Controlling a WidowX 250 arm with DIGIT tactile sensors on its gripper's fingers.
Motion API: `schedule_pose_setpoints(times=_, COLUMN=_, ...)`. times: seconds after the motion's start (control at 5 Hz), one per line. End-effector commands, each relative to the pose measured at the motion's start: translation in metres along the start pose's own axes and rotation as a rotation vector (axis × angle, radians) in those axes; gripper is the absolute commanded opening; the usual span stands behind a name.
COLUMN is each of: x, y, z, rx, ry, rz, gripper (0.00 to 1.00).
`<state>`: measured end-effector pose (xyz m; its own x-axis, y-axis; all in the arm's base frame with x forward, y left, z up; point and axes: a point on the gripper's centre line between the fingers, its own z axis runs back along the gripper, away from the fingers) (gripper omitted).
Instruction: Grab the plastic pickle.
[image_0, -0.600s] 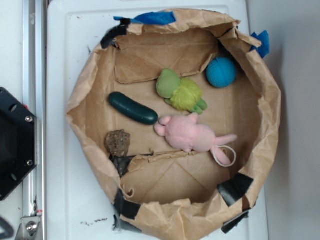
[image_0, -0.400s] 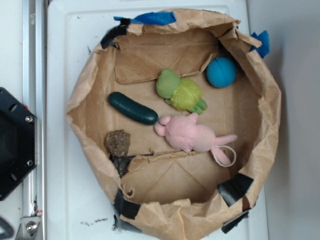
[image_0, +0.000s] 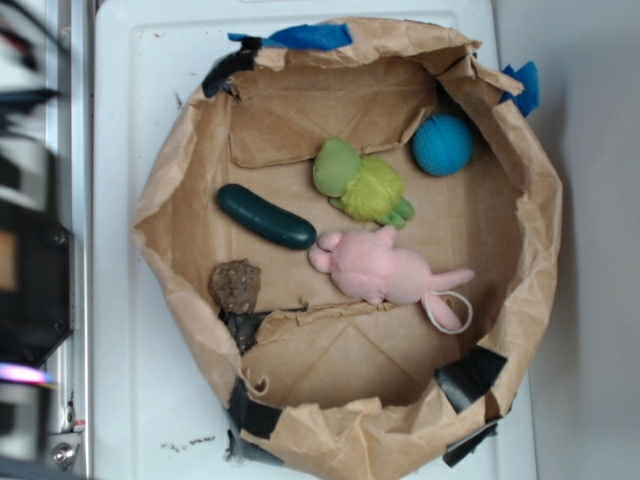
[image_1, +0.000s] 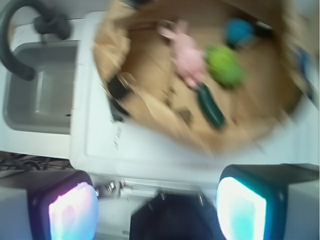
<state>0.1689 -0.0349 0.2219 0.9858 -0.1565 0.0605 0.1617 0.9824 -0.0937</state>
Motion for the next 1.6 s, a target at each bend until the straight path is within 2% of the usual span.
schedule_pose_setpoints(times=0.0, x=0.095, y=0.008, z=-0.016, rx=-0.022, ry=-0.049, rz=-0.272, gripper=1.0)
schedule_pose_setpoints(times=0.2, x=0.14, y=0.038, z=-0.043, rx=0.005, ry=-0.093, rz=-0.319, gripper=1.0)
schedule_pose_setpoints(times=0.4, x=0.158, y=0.071, z=-0.07, rx=-0.05, ry=-0.102, rz=-0.362, gripper=1.0)
schedule_pose_setpoints(times=0.6, x=0.135, y=0.071, z=-0.076, rx=-0.077, ry=-0.056, rz=-0.453, gripper=1.0)
schedule_pose_setpoints(times=1.2, x=0.135, y=0.071, z=-0.076, rx=-0.077, ry=-0.056, rz=-0.453, gripper=1.0)
schedule_pose_setpoints(times=1.4, x=0.098, y=0.07, z=-0.076, rx=-0.074, ry=-0.072, rz=-0.456, gripper=1.0)
